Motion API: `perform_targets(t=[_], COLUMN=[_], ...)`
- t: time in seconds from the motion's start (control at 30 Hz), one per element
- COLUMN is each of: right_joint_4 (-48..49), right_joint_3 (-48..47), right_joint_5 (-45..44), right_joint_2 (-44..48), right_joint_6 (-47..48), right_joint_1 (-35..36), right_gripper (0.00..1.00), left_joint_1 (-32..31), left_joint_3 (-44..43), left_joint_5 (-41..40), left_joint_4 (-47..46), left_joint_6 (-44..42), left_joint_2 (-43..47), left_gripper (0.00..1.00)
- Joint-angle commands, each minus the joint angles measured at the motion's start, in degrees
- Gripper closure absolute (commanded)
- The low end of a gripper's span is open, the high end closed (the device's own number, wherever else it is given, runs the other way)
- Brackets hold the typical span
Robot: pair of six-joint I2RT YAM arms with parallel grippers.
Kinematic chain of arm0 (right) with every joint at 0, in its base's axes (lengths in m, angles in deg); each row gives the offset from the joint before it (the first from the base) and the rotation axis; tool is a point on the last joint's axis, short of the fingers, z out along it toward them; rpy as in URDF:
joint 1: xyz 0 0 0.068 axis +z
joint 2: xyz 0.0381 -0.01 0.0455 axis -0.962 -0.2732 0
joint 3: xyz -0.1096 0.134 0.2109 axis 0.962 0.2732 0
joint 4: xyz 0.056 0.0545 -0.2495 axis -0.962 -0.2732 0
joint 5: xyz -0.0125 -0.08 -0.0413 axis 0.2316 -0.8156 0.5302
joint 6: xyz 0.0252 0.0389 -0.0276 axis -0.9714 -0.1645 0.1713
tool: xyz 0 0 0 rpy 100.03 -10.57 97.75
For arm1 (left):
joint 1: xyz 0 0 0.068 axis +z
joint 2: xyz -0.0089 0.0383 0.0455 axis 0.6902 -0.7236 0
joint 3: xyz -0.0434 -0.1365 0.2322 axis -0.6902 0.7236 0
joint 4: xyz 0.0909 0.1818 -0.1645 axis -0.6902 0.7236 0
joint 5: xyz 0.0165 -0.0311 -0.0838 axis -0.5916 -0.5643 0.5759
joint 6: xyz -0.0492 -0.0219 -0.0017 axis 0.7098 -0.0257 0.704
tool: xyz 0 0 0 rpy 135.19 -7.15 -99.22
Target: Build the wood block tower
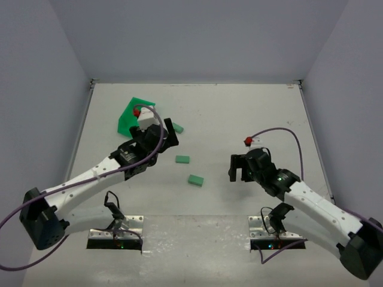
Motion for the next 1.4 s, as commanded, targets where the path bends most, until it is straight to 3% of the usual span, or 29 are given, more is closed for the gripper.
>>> perform_targets(t=[0.0, 0.1, 0.23, 0.37, 0.5, 0.8, 1.2, 1.37], right_joint_4=[5.7, 7.8, 10.3, 10.5, 8.4, 5.2, 12.3, 13.3], right_joint_3=[-9.3, -15.1, -22.7, -32.5, -44.2, -63.3, -67.2, -68.4], right_joint_5=[6.9, 12.4, 11.0, 9.6, 9.6, 17.5, 22.0, 23.7], right_joint_2=[-11.5, -20.0, -28.6, -40.3, -51.3, -71.9, -79.0, -81.6], right_joint_6=[4.5, 8.3, 15.9, 21.1, 24.7, 32.9, 27.4, 29.0], right_joint_1=[0.1, 1.5, 8.4, 13.3, 16.4, 16.5, 11.9, 10.9], right_gripper=[0.01, 0.01, 0.01, 0.01, 0.01, 0.01, 0.01, 0.01], left_joint_1=[1.1, 6.0, 15.5, 16.7, 16.7, 16.7, 16.7, 16.7], left_joint_3=[4.1, 8.6, 10.7, 14.3, 15.8, 18.1, 18.0, 17.8], left_joint_5=[-2.9, 3.5, 12.9, 16.9, 10.9, 4.0, -4.4, -3.0], left_joint_4=[-11.6, -15.3, -14.8, -17.7, -14.5, -9.7, -2.3, -3.3], left_joint_6=[3.5, 2.8, 4.5, 4.6, 7.8, 15.6, 24.6, 25.1], left_joint_2=[7.9, 10.0, 8.6, 7.4, 8.7, 13.3, 14.5, 14.5], left_gripper=[0.0, 0.0, 0.0, 0.0, 0.0, 0.0, 0.0, 0.0])
